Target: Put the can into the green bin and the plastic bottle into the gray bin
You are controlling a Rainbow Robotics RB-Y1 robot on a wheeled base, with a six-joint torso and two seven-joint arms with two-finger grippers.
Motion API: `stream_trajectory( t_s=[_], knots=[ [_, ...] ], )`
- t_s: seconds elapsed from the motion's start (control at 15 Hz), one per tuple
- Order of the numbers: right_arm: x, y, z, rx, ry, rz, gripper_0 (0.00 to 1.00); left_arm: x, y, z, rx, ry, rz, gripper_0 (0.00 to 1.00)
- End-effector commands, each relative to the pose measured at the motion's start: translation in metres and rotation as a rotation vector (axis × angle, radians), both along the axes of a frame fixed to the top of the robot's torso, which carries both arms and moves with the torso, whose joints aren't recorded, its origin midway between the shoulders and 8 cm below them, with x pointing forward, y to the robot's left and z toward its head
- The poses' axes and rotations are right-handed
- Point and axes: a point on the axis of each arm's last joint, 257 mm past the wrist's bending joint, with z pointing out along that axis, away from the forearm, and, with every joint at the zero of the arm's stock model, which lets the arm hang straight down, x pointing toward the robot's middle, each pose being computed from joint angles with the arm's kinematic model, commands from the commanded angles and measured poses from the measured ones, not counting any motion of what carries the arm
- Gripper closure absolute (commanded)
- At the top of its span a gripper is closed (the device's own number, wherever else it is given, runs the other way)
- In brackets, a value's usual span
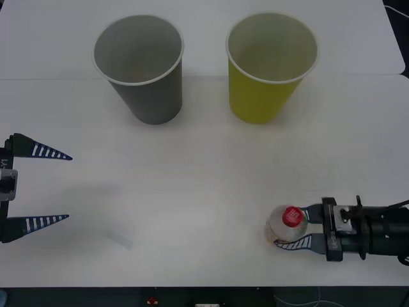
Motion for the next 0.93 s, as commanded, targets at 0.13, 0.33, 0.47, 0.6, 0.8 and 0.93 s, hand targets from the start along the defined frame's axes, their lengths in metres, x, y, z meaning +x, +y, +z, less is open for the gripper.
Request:
stream_trajectory(
  t_s=[0.13,0.33,0.47,0.6,0.8,0.93],
  knots=[
    [0.019,-0.002,0.022,-0.066,0.053,-0.079,1.0,0.0,0.0,0.0,0.0,0.0,0.0,0.0],
    [0.03,0.002,0.043,-0.079,0.117,-0.152,1.0,0.0,0.0,0.0,0.0,0.0,0.0,0.0],
    [0.036,0.007,0.056,-0.084,0.155,-0.21,1.0,0.0,0.0,0.0,0.0,0.0,0.0,0.0],
    [0.04,0.011,0.07,-0.08,0.201,-0.278,1.0,0.0,0.0,0.0,0.0,0.0,0.0,0.0],
    [0.037,0.015,0.088,-0.088,0.287,-0.344,1.0,0.0,0.0,0.0,0.0,0.0,0.0,0.0],
    [0.034,0.023,0.105,-0.077,0.362,-0.376,1.0,0.0,0.0,0.0,0.0,0.0,0.0,0.0]
  ],
)
